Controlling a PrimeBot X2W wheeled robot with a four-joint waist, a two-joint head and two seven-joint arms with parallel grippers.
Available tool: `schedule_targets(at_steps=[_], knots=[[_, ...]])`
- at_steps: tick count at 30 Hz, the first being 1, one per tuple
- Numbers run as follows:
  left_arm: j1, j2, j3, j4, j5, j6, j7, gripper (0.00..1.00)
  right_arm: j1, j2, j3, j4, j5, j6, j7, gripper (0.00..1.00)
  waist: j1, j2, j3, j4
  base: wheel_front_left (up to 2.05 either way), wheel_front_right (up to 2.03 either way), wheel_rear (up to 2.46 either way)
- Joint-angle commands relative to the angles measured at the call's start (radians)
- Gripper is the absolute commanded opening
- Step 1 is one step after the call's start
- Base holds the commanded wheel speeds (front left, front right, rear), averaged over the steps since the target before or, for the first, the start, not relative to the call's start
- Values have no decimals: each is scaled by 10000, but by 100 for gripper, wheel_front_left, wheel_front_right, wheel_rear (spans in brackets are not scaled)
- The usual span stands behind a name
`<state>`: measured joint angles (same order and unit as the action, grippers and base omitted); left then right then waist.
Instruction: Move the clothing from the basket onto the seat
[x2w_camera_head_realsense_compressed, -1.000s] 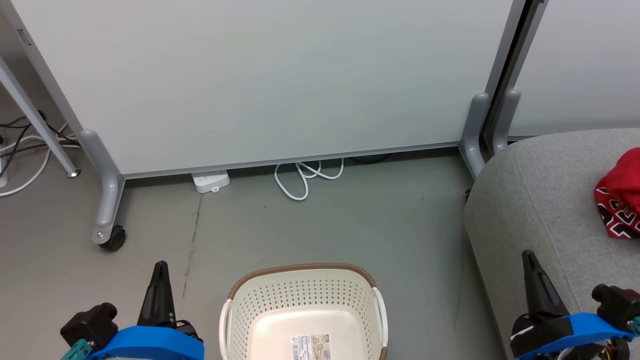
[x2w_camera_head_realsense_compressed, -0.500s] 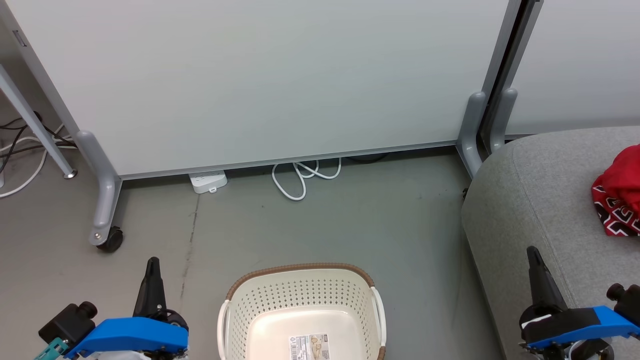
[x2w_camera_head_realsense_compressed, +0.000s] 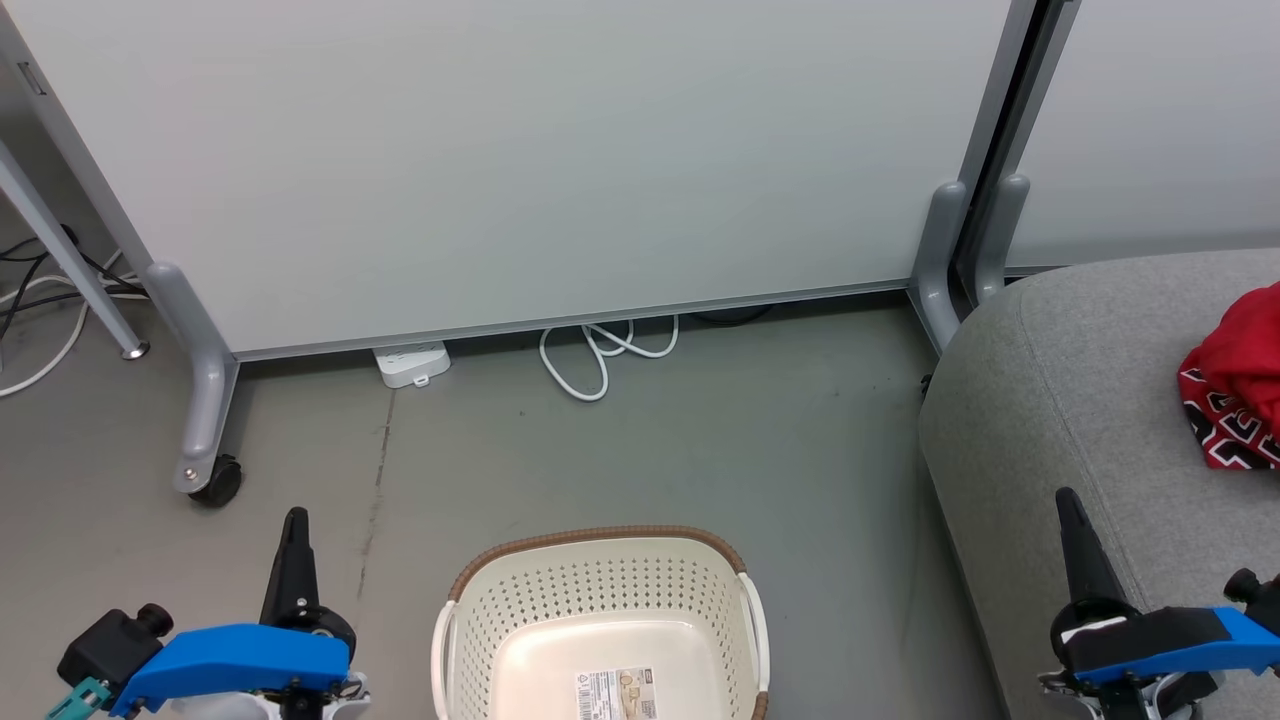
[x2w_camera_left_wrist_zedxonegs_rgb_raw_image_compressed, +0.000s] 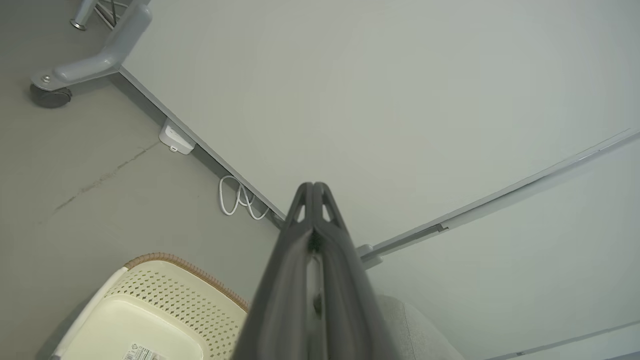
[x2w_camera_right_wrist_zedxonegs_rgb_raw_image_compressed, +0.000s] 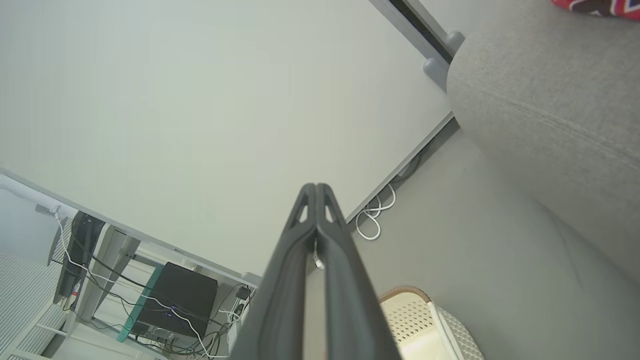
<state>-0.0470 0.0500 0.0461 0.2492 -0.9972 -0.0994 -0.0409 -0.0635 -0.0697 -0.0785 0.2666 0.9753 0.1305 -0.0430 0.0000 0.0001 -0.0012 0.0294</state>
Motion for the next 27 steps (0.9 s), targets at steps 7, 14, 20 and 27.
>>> schedule_targets(at_steps=[7, 14, 20, 27], knots=[[-341, 6, 131, -114, -937, -100, 246, 0, -298, 27, -83, -152, 983, 3, 254, 0, 0, -1, 4, -30, 0, 0, 0], [-379, 6, 221, -105, -1668, -143, 426, 0, -325, 54, -123, -168, 1740, 3, 444, 0, 0, -1, 8, -59, 0, 0, 0], [-431, 6, 283, -98, -2260, -173, 587, 0, -363, 74, -157, -177, 2353, 3, 602, 0, 0, -1, 11, -85, 0, 0, 0], [-473, 6, 334, -92, -2823, -190, 729, 0, -395, 93, -189, -182, 2939, 3, 746, 0, 0, -1, 14, -110, 0, 0, 0]])
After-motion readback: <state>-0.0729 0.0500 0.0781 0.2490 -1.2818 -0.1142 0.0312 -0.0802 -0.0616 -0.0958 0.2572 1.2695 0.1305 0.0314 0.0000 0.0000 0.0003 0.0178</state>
